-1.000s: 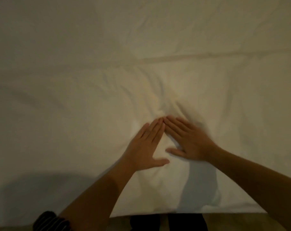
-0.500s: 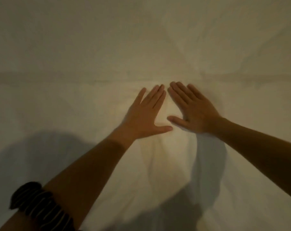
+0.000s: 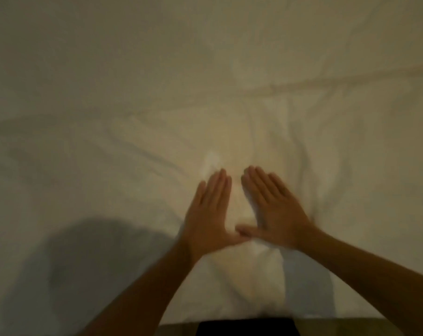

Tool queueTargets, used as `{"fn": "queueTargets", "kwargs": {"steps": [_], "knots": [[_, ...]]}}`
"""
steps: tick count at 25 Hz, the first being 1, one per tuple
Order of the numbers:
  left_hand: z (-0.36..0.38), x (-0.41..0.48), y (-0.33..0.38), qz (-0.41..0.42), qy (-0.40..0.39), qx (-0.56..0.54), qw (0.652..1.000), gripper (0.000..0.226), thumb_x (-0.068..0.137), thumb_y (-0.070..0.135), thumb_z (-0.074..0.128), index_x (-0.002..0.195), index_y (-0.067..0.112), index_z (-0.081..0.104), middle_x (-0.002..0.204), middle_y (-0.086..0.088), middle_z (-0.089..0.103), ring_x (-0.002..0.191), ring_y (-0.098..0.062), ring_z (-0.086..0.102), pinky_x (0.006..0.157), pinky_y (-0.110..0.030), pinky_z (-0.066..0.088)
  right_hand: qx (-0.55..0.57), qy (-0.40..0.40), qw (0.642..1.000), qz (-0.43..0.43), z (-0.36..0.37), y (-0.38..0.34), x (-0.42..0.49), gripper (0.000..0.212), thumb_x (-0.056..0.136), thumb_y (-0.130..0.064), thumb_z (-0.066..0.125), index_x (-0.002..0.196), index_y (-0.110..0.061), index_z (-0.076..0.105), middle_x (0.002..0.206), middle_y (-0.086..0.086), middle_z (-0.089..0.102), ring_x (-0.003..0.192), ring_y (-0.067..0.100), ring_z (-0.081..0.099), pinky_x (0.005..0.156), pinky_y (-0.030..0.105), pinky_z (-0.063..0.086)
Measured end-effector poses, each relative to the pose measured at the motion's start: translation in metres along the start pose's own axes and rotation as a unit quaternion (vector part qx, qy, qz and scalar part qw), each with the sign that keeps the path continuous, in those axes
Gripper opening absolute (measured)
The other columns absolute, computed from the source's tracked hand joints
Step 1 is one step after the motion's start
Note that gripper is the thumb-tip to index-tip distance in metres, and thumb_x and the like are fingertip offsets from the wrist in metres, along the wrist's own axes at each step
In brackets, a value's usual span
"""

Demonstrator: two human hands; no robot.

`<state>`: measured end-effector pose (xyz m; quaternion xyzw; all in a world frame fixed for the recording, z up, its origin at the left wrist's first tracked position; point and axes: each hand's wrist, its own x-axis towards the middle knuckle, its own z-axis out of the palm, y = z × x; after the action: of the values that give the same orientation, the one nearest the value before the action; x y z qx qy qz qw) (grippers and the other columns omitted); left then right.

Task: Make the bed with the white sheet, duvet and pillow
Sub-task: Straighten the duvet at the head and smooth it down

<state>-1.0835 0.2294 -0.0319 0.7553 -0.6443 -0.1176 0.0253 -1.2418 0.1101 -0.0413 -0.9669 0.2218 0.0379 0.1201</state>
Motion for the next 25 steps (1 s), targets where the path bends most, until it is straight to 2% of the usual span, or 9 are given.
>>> {"fn": "queueTargets", "kwargs": {"steps": [2,5,8,10,12,17,20,22,25], "knots": [[0.001,-0.01,-0.001,0.016,-0.014,-0.017,1.0,0.117,0.066,0.079,0.049,0.145,-0.005,0.028,0.154,-0.02,0.021,0.145,-0.028,0.016,0.116,-0.047,0.013,0.018,-0.011,0.999,0.03,0.008,-0.012,-0.023,0.099,0.081,-0.072,0.043,0.145,0.002,0.029,0.154,0.018,0.021,0.144,0.03,0.019,0.116,0.044,0.017],[0.029,-0.094,0.042,0.118,-0.069,-0.017,0.99,0.111,0.071,0.079,0.046,0.144,-0.003,0.03,0.154,-0.017,0.026,0.146,-0.028,0.012,0.116,-0.048,0.014,0.024,-0.054,0.998,-0.011,0.031,-0.066,-0.114,0.097,0.079,-0.071,0.047,0.142,0.001,0.034,0.153,0.015,0.025,0.141,0.029,0.029,0.113,0.043,0.021],[0.045,-0.141,0.054,0.143,-0.037,-0.032,0.989,0.108,0.075,0.083,0.04,0.145,0.001,0.029,0.154,-0.012,0.025,0.145,-0.025,0.019,0.113,-0.046,0.019,0.056,-0.032,0.998,0.004,0.032,-0.077,-0.163,0.09,0.083,-0.072,0.045,0.143,-0.005,0.037,0.152,0.009,0.031,0.141,0.022,0.029,0.112,0.038,0.023],[0.037,-0.114,0.049,0.122,0.014,-0.062,0.99,0.09,0.087,0.071,0.038,0.146,0.004,0.027,0.156,-0.011,0.022,0.145,-0.023,0.019,0.116,-0.042,0.015,0.058,0.001,0.998,0.037,0.022,-0.054,-0.145,0.083,0.089,-0.065,0.042,0.147,-0.007,0.031,0.154,0.008,0.028,0.142,0.021,0.025,0.114,0.037,0.02],[0.026,-0.077,0.048,0.123,0.028,-0.05,0.991,0.079,0.093,0.06,0.037,0.146,0.004,0.028,0.155,-0.012,0.022,0.145,-0.024,0.018,0.117,-0.041,0.012,0.02,-0.008,1.0,0.015,0.01,-0.023,-0.117,0.077,0.094,-0.059,0.036,0.148,-0.006,0.025,0.155,0.011,0.025,0.144,0.023,0.02,0.116,0.038,0.016],[0.029,0.014,0.054,0.147,-0.001,0.021,0.989,0.112,0.074,0.08,0.041,0.144,-0.005,0.026,0.154,-0.017,0.023,0.144,-0.025,0.018,0.117,-0.044,0.012,-0.059,-0.022,0.992,-0.108,-0.003,0.06,-0.052,0.09,0.088,-0.071,0.033,0.144,-0.002,0.033,0.152,0.014,0.029,0.143,0.023,0.02,0.117,0.037,0.014],[0.025,0.08,0.063,0.092,0.042,0.008,0.995,0.107,0.077,0.081,0.035,0.145,-0.001,0.029,0.153,-0.016,0.027,0.144,-0.025,0.019,0.117,-0.046,0.014,-0.046,0.014,0.99,-0.136,-0.017,0.126,-0.006,0.091,0.087,-0.073,0.03,0.144,-0.003,0.035,0.152,0.014,0.028,0.143,0.024,0.023,0.118,0.039,0.015],[0.015,0.138,0.066,0.052,0.074,0.021,0.996,0.098,0.081,0.079,0.03,0.146,0.006,0.032,0.154,-0.012,0.027,0.144,-0.027,0.021,0.116,-0.049,0.014,-0.052,0.029,0.995,-0.08,-0.034,0.185,0.032,0.097,0.085,-0.078,0.02,0.147,-0.004,0.028,0.154,0.014,0.024,0.144,0.028,0.02,0.118,0.04,0.012],[-0.002,0.217,0.067,-0.028,0.065,0.041,0.997,0.089,0.085,0.073,0.021,0.151,0.014,0.018,0.159,-0.007,0.012,0.146,-0.026,0.007,0.117,-0.049,0.004,-0.057,0.034,0.997,0.035,-0.062,0.253,0.073,0.102,0.081,-0.081,0.012,0.15,-0.007,0.016,0.158,0.011,0.012,0.146,0.024,0.008,0.118,0.038,0.002]]}}
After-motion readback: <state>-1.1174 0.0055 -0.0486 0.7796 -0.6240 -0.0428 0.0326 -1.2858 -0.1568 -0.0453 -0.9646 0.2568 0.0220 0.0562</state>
